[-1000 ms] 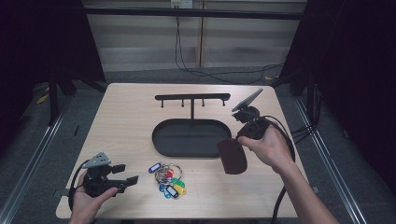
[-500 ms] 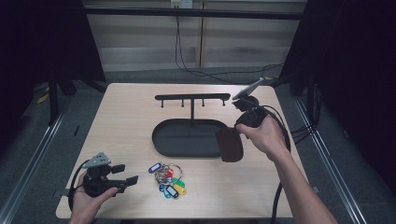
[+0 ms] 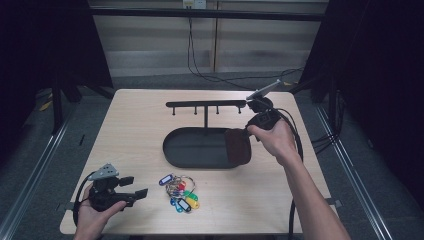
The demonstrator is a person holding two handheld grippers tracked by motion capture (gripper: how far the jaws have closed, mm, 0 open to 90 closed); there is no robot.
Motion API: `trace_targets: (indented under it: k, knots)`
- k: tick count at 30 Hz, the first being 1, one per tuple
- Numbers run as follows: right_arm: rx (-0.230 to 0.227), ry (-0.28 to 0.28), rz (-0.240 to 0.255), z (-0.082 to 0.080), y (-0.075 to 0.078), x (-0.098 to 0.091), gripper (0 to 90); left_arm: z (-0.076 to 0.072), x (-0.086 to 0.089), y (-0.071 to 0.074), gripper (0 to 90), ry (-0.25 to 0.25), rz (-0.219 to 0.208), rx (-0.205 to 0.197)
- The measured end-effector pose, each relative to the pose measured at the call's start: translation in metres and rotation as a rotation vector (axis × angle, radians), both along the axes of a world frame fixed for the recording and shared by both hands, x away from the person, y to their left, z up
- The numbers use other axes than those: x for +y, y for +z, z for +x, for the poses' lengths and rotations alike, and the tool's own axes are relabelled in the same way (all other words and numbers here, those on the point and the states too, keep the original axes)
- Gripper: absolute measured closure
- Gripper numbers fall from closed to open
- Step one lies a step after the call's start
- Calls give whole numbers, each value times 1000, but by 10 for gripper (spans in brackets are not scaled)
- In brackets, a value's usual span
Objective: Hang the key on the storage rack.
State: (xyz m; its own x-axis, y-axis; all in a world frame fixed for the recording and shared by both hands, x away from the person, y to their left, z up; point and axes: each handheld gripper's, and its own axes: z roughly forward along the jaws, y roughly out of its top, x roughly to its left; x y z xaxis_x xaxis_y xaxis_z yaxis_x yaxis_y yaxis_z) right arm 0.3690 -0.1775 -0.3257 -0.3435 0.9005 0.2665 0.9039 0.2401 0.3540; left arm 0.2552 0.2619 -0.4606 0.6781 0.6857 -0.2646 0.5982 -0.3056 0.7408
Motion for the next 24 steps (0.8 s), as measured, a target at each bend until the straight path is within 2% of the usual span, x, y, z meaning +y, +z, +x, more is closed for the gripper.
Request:
trace_targets:
  k: [1, 8, 16, 20, 24]
  knots:
    - [-4, -10, 21, 3, -2, -1, 874, 0, 0, 0, 233, -2, 0, 3]
    - [-17, -42, 71, 11, -9, -4, 875, 0, 0, 0, 233, -3, -2, 3]
    - [-7, -83, 155, 22, -31, -10, 875, 0, 0, 0, 233, -2, 1, 1]
    - [-6, -85, 158, 24, -36, -9, 876, 0, 0, 0, 233, -1, 1, 2]
    - [-1, -108, 192, 30, -46, -9, 876, -1, 0, 0, 233, -1, 2, 1]
